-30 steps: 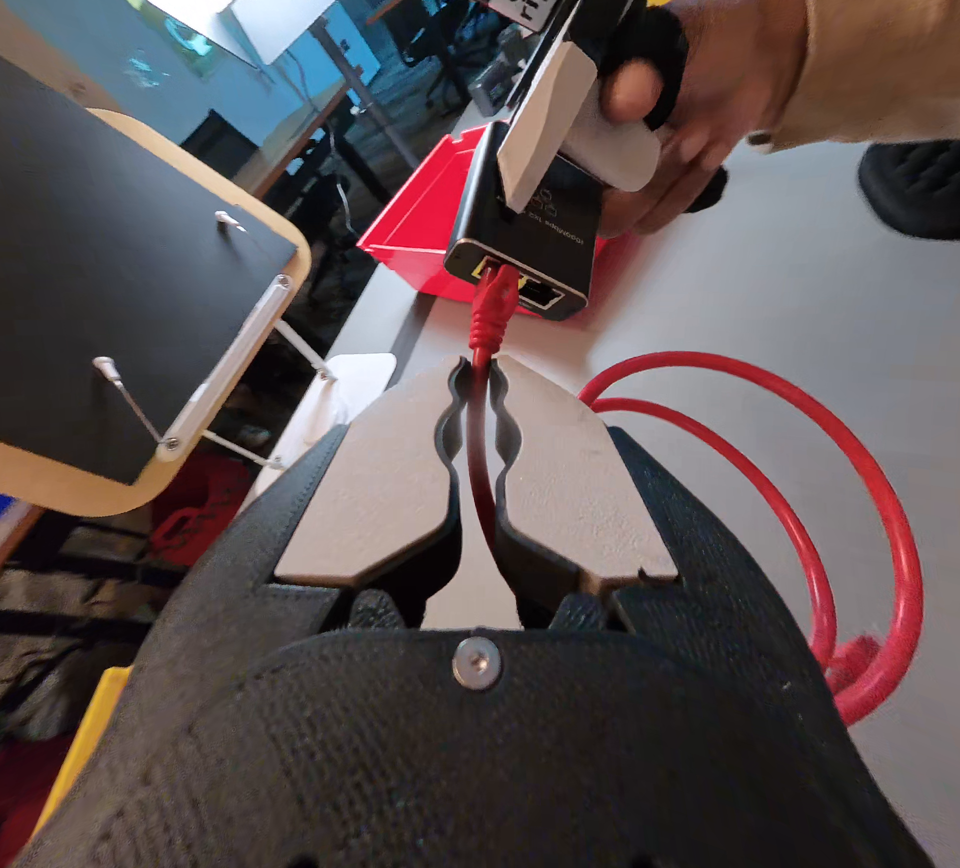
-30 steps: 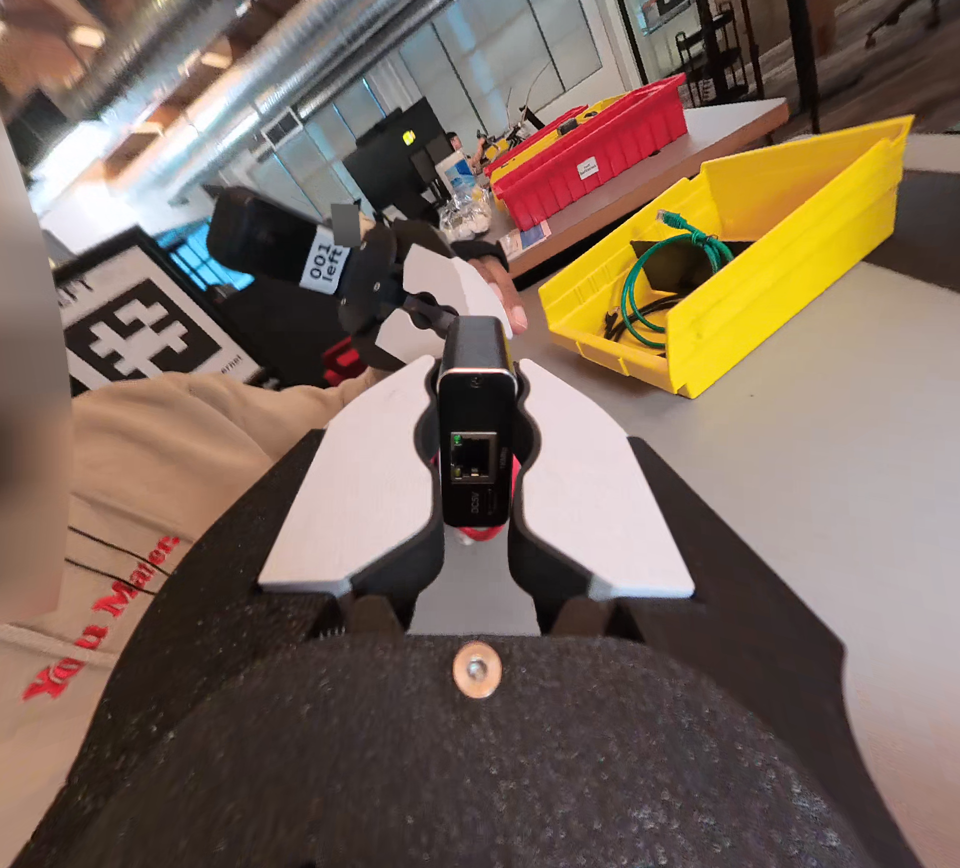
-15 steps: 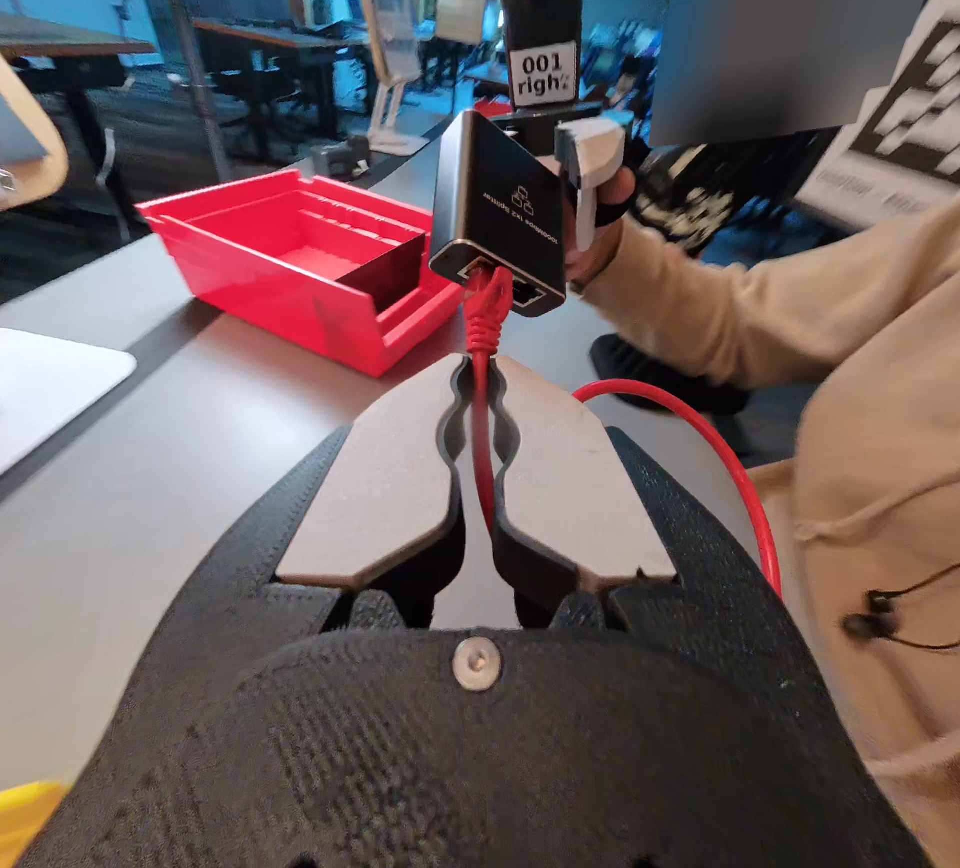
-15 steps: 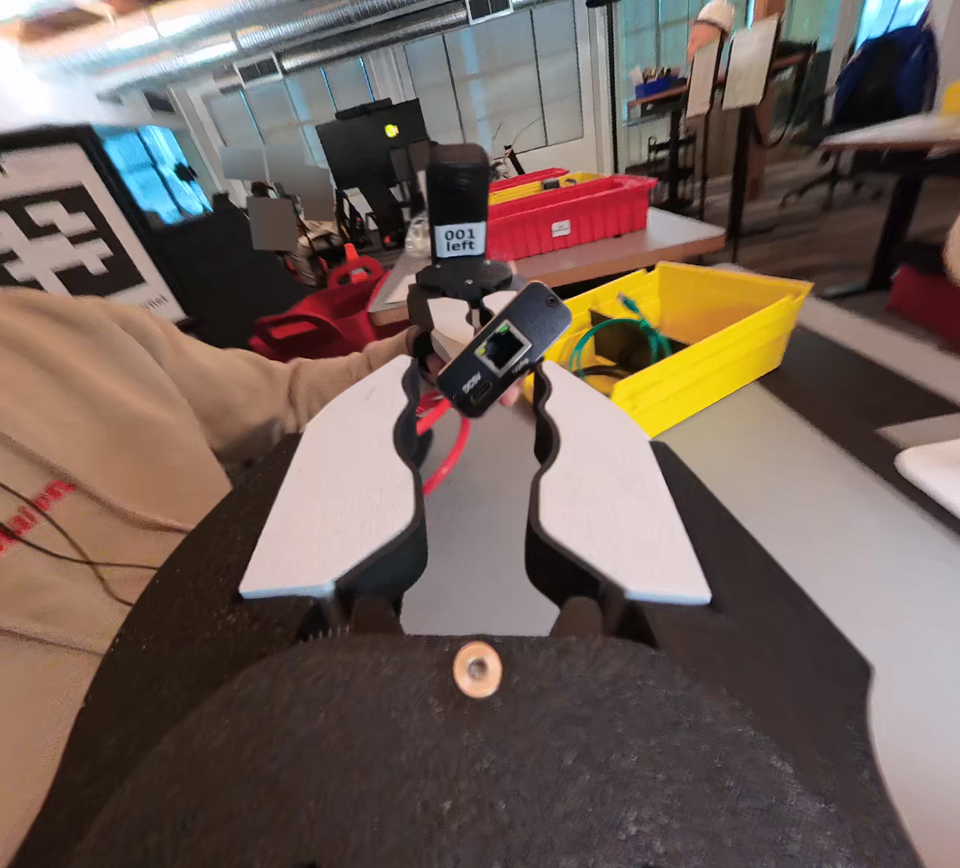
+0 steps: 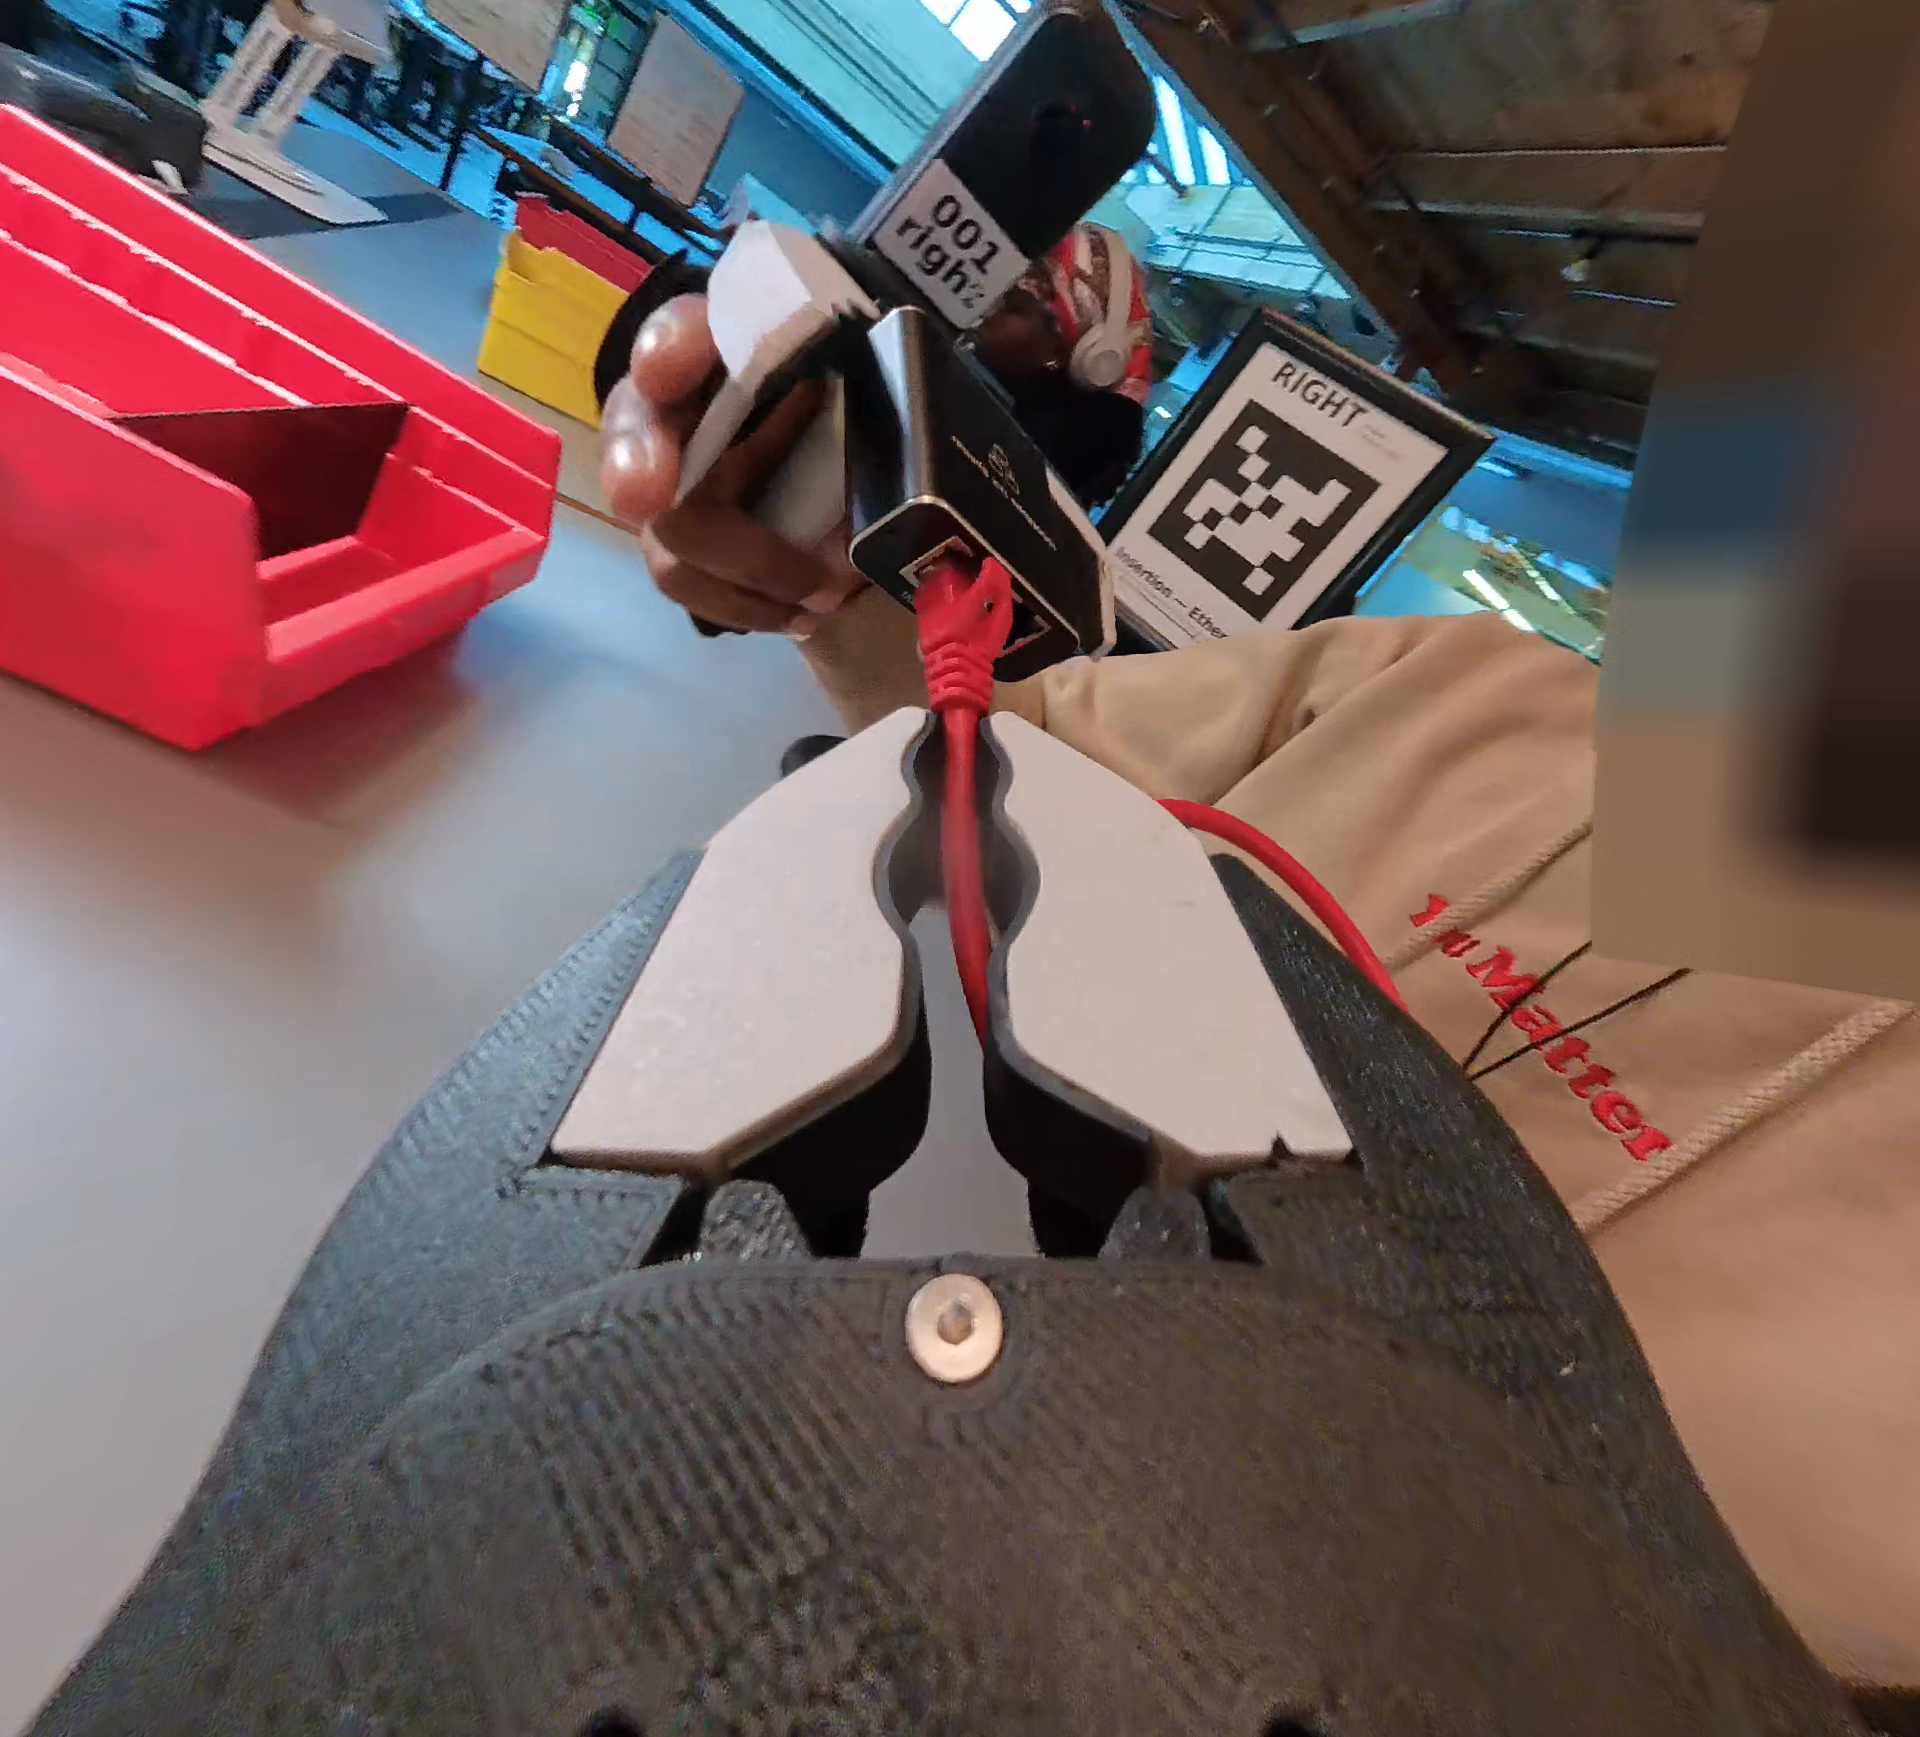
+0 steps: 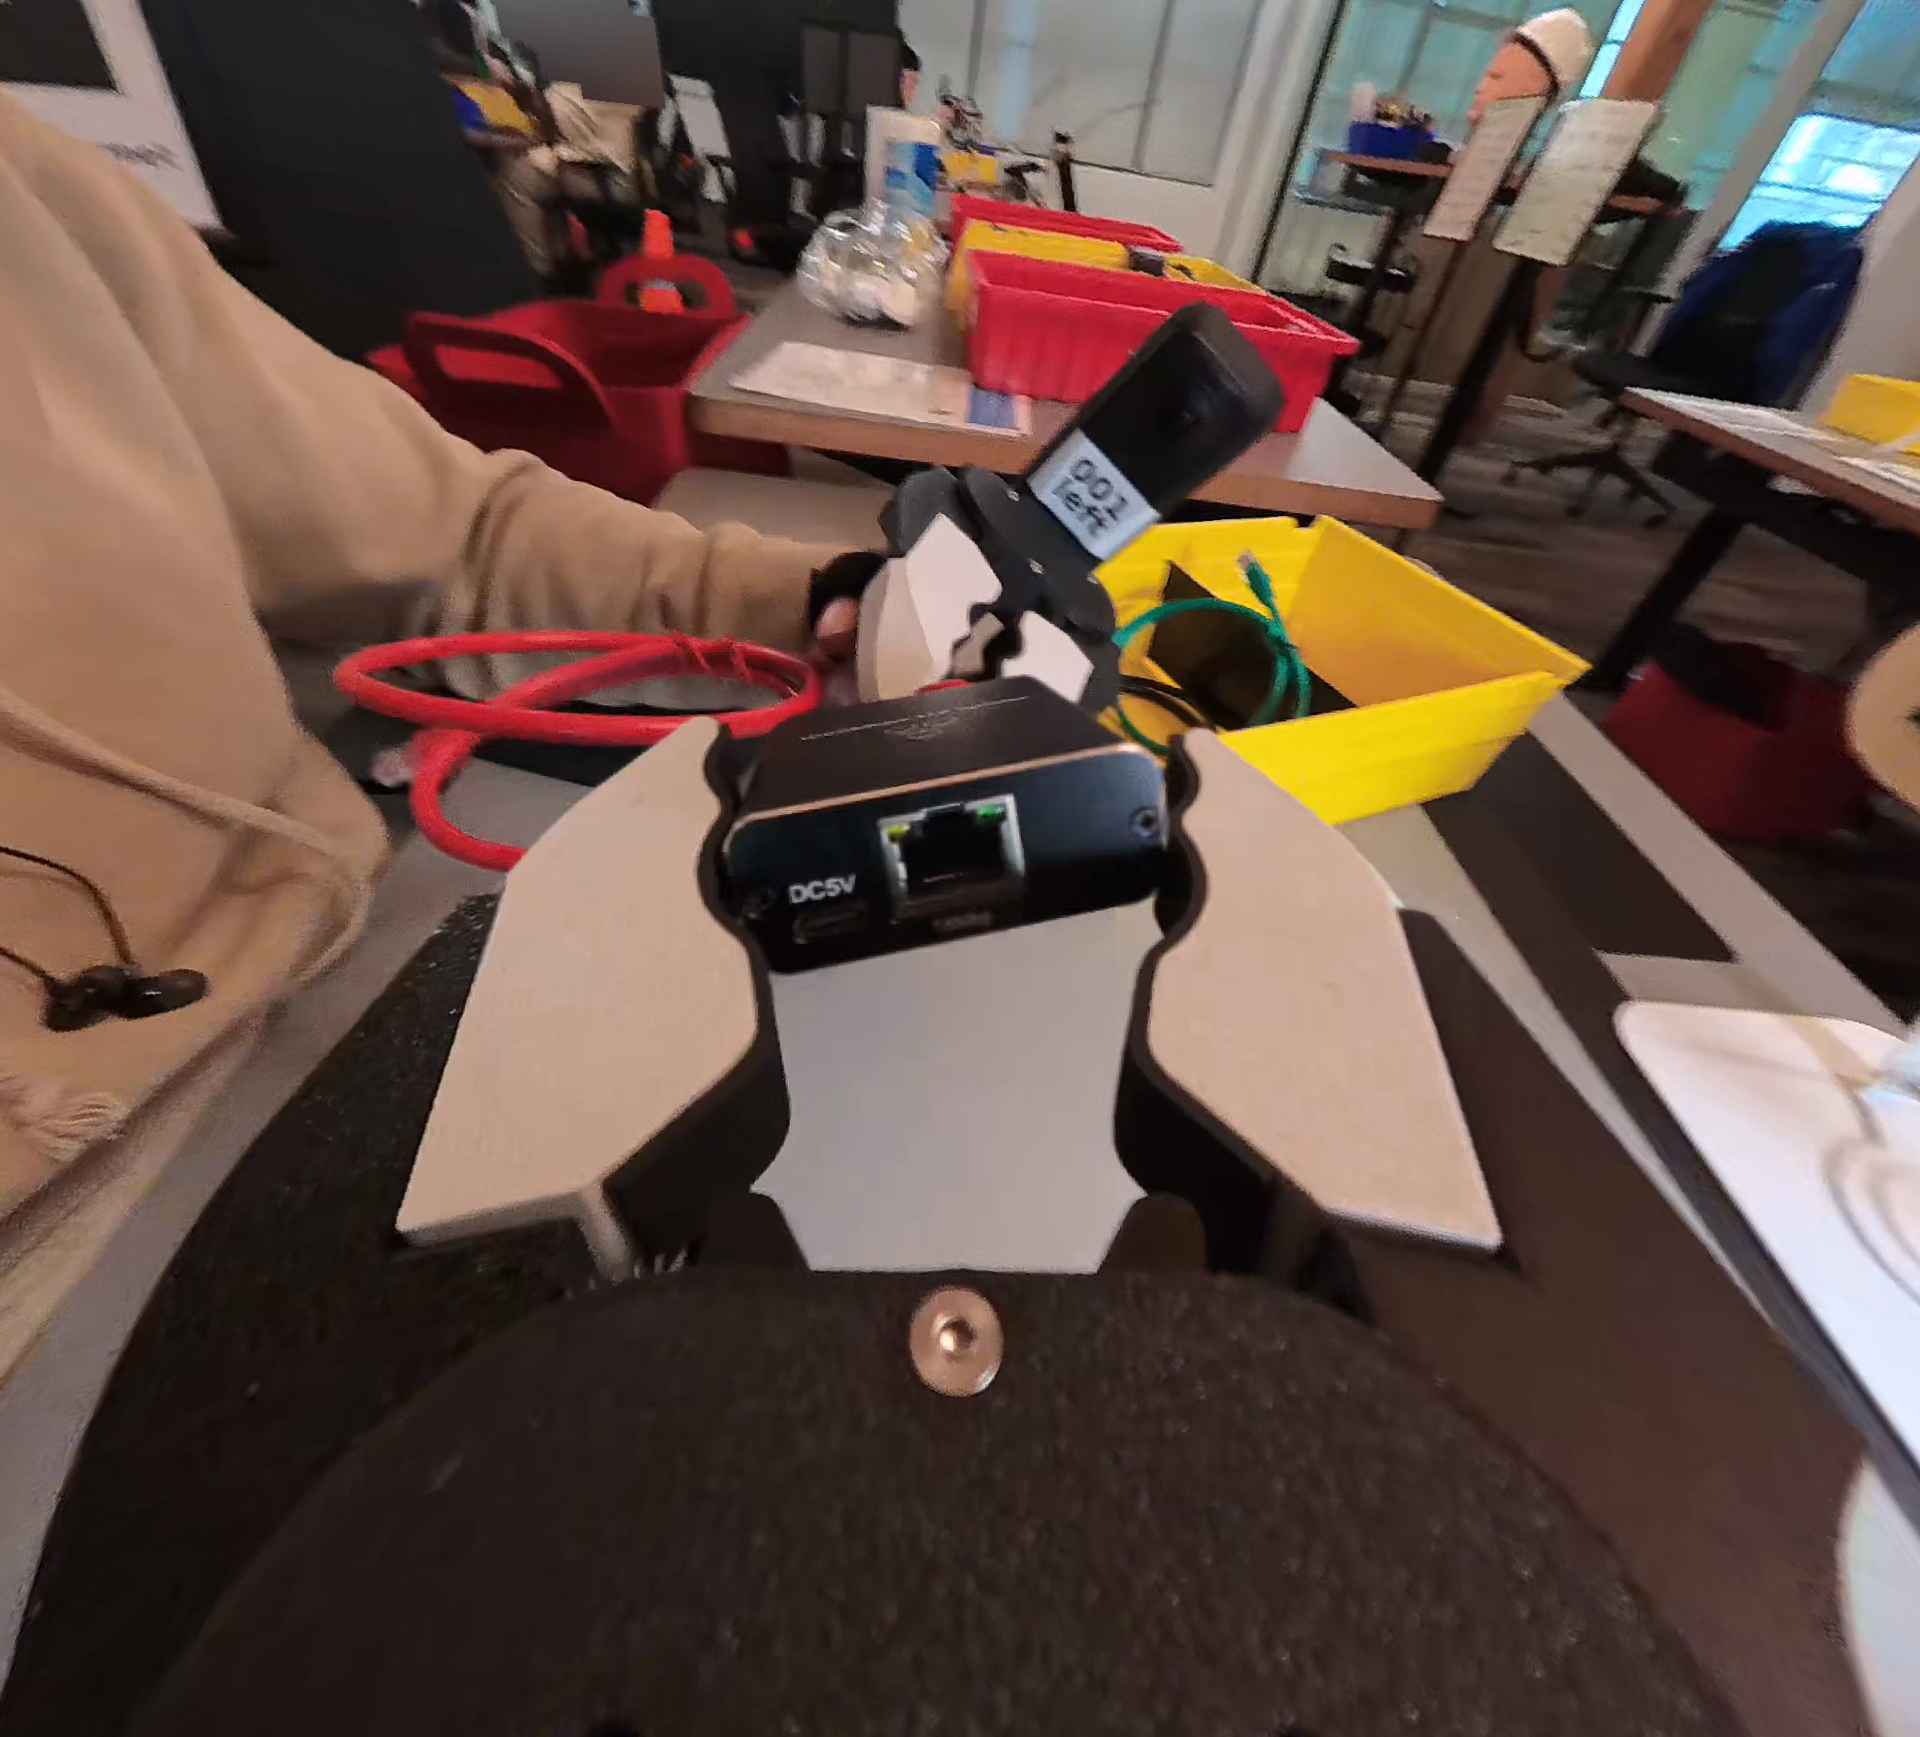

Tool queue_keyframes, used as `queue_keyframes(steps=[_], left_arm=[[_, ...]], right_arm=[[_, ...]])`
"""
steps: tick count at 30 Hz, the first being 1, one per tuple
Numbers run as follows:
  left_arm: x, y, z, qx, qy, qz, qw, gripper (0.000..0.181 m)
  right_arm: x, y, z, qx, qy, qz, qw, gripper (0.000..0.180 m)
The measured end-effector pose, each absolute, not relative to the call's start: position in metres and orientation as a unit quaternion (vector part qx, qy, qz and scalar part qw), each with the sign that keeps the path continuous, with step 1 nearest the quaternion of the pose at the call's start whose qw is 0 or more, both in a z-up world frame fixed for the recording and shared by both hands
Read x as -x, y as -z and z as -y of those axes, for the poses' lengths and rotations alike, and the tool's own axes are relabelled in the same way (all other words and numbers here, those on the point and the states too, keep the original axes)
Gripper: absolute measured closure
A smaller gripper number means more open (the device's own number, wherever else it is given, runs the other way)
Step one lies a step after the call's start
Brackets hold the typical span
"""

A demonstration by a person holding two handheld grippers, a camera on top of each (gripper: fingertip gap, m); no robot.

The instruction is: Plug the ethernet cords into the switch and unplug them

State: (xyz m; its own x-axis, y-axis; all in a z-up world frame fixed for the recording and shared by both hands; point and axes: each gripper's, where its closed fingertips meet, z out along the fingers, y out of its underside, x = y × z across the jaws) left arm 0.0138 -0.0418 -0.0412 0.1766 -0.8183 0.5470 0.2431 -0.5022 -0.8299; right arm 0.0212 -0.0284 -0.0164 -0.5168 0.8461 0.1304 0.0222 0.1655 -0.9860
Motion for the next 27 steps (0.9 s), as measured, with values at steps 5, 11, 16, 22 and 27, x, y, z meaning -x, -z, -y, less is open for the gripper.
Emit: queue_keyframes(steps=[5, 11, 16, 22, 27], left_arm=[[-0.019, 0.038, 0.046, 0.608, 0.625, -0.230, 0.433, 0.175], [-0.024, 0.040, 0.045, 0.610, 0.618, -0.232, 0.438, 0.175], [-0.020, 0.045, 0.037, 0.640, 0.552, -0.241, 0.477, 0.174], [-0.016, 0.056, 0.023, 0.679, 0.451, -0.254, 0.521, 0.167], [-0.014, 0.069, 0.012, 0.713, 0.327, -0.279, 0.553, 0.158]], right_arm=[[-0.025, 0.009, 0.036, 0.300, -0.593, 0.652, 0.364, 0.104], [-0.025, 0.003, 0.038, 0.309, -0.590, 0.649, 0.367, 0.105], [-0.019, 0.003, 0.031, 0.342, -0.603, 0.628, 0.352, 0.105], [-0.012, 0.004, 0.014, 0.404, -0.636, 0.575, 0.318, 0.105], [0.001, 0.009, 0.002, 0.461, -0.674, 0.500, 0.288, 0.105]])
